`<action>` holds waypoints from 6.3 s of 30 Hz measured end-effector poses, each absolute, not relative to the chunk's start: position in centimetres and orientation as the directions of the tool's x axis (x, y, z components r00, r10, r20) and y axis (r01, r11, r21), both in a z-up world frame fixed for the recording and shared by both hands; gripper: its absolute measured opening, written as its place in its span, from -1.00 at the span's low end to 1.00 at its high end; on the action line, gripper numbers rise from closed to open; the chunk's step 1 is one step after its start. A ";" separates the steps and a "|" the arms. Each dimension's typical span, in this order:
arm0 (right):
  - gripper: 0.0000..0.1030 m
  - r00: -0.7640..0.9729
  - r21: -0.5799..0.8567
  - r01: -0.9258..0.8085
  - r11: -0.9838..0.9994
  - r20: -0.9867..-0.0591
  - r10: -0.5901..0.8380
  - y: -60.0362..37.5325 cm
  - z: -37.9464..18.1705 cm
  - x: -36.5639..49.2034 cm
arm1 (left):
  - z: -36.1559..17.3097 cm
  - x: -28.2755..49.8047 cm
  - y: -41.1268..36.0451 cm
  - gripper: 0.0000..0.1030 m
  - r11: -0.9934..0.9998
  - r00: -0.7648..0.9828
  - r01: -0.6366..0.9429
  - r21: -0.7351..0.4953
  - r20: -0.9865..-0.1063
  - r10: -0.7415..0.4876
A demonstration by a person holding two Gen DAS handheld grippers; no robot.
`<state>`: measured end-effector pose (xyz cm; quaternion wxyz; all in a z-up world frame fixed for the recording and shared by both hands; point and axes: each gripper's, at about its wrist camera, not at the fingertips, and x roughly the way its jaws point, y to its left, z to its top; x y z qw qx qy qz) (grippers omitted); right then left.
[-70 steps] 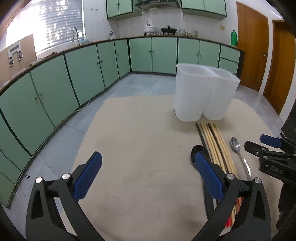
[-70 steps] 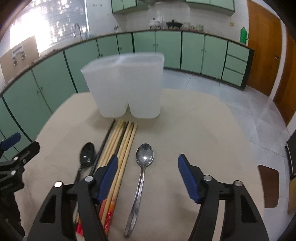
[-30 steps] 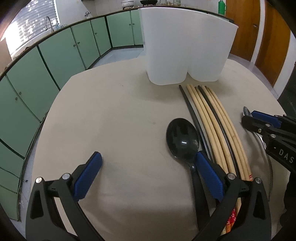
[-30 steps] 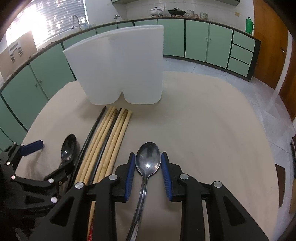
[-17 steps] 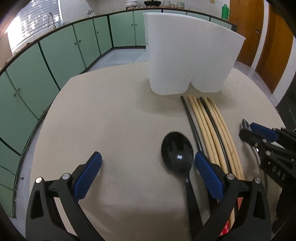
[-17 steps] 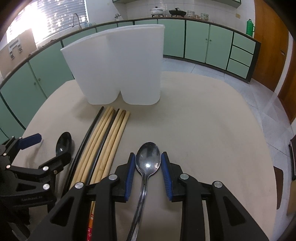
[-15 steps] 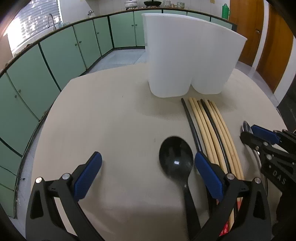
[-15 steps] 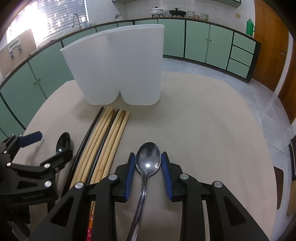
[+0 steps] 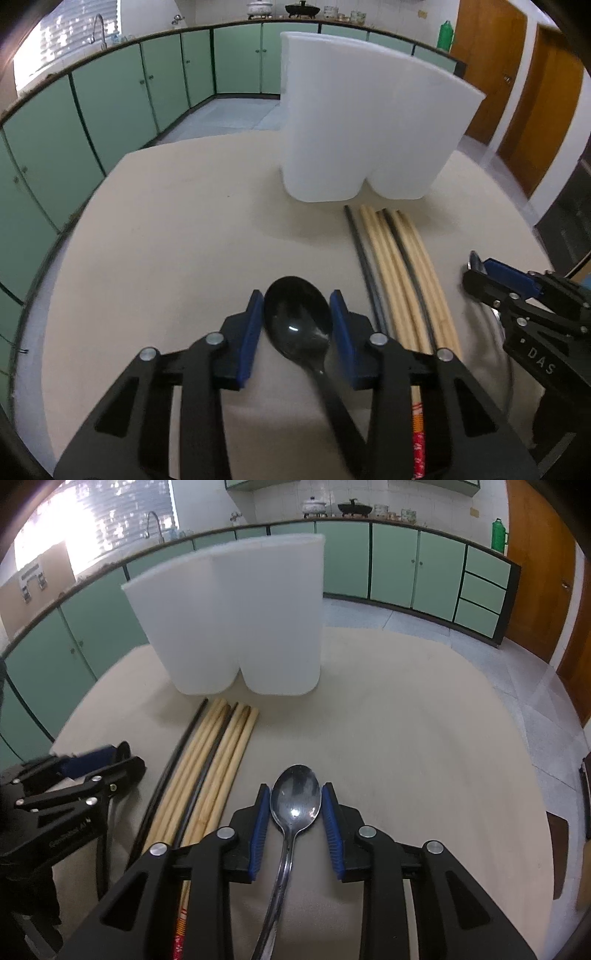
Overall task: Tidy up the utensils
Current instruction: 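Lift both spoons into the white holder and open both tools, then withdraw both tools from the holder back toward the chopsticks, then grasp a red-patterned chopstick with the right tool while the left tool grasps a black chopstick, then carry both chopsticks into the white holder and open both tools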
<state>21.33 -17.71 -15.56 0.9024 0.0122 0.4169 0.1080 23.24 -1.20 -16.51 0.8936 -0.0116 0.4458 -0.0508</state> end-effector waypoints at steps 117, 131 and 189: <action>-0.80 0.611 0.074 -0.224 0.972 -0.766 0.199 -14.6 -15.4 6.1 | -17.2 8.9 -1.6 0.50 0.999 0.620 0.042 -0.002 -0.784 -0.028; -0.88 0.620 0.081 -0.191 0.978 -0.763 0.184 -15.5 -15.4 6.2 | -17.3 9.0 -4.3 0.54 0.992 0.615 0.127 -0.025 -0.782 -0.099; -0.89 0.807 0.107 -0.261 0.959 -0.522 0.278 -20.0 -0.4 8.8 | -2.0 9.5 -1.8 -0.89 0.982 0.849 0.183 -0.034 -0.498 -0.176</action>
